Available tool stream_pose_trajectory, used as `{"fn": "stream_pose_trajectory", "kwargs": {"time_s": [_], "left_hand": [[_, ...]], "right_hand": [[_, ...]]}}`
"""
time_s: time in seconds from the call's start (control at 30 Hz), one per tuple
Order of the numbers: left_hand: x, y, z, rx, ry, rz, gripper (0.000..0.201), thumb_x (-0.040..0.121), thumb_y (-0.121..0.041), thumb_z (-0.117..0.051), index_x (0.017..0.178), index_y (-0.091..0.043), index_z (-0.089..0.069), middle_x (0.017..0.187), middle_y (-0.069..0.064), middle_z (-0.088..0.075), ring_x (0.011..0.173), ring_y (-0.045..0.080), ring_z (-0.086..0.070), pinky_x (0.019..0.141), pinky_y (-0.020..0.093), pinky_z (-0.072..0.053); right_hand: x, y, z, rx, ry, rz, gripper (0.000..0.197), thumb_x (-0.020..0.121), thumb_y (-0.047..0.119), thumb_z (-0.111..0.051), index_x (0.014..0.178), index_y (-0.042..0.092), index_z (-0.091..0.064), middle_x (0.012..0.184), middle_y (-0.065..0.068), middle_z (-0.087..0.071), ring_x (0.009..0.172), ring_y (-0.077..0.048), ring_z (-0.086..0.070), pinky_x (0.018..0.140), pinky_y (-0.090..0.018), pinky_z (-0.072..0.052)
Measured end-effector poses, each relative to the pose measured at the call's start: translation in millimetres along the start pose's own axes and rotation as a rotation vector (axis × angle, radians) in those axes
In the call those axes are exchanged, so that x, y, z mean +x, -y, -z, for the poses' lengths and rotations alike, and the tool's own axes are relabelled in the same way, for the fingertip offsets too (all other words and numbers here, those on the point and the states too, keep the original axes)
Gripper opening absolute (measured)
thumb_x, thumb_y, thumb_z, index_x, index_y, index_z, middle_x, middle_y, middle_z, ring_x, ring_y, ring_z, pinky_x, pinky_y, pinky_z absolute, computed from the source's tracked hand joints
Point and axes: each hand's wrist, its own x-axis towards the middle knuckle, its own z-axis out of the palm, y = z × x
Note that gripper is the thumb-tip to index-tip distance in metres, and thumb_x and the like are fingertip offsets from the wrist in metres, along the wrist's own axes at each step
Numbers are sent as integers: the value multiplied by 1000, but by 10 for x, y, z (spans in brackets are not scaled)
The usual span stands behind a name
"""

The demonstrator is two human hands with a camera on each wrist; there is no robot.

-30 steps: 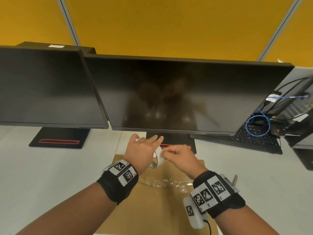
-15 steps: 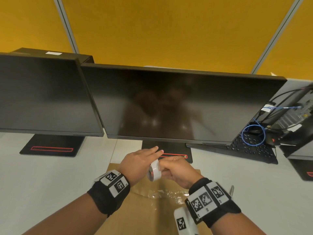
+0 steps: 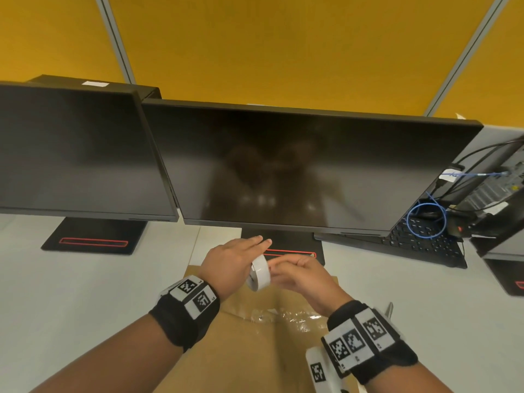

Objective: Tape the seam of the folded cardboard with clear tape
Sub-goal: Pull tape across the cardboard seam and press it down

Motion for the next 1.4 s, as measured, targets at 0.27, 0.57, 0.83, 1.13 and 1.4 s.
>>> {"fn": "stream_pose_trajectory", "kwargs": {"time_s": [0.27,0.57,0.83,1.13,1.4], "left_hand": [[-30,-69,41,-6,-31,-109,68,61,-6,-79,124,-25,-60,111,-5,-68,96,16,-67,65,24,-56],[-70,-131,-2,-17,10,-45,58,96,-14,-42,147,-33,-22,149,-10,-35,134,11,-33,102,27,-39],[-98,-154,30,3,90,-55,60,91,-10,-51,145,-26,-32,140,-3,-49,124,20,-48,89,33,-49],[-86,-123,32,64,49,-46,60,97,-15,-40,149,-30,-14,149,-7,-34,133,15,-34,99,27,-41],[-80,-150,17,56,39,-18,58,98,-19,-39,149,-31,-13,148,-6,-35,133,15,-34,100,26,-41]], "right_hand": [[-67,55,-75,21,-101,-21,15,86,9,-63,76,13,-73,58,4,-60,47,-10,-51,56,-21,-43],[-56,58,-85,-38,-104,-21,17,83,2,-55,79,-4,-71,67,-17,-65,51,-12,-62,63,-26,-49],[-54,-11,-88,-371,-163,206,23,79,3,-58,64,8,-75,51,0,-67,52,-8,-55,64,-25,-52],[-103,18,-56,-253,-85,172,17,86,4,-60,85,5,-77,63,-3,-73,65,-11,-68,70,-22,-58],[-60,-8,-98,-389,-233,231,19,80,4,-62,70,12,-76,52,5,-67,57,-1,-61,75,-16,-51]]}}
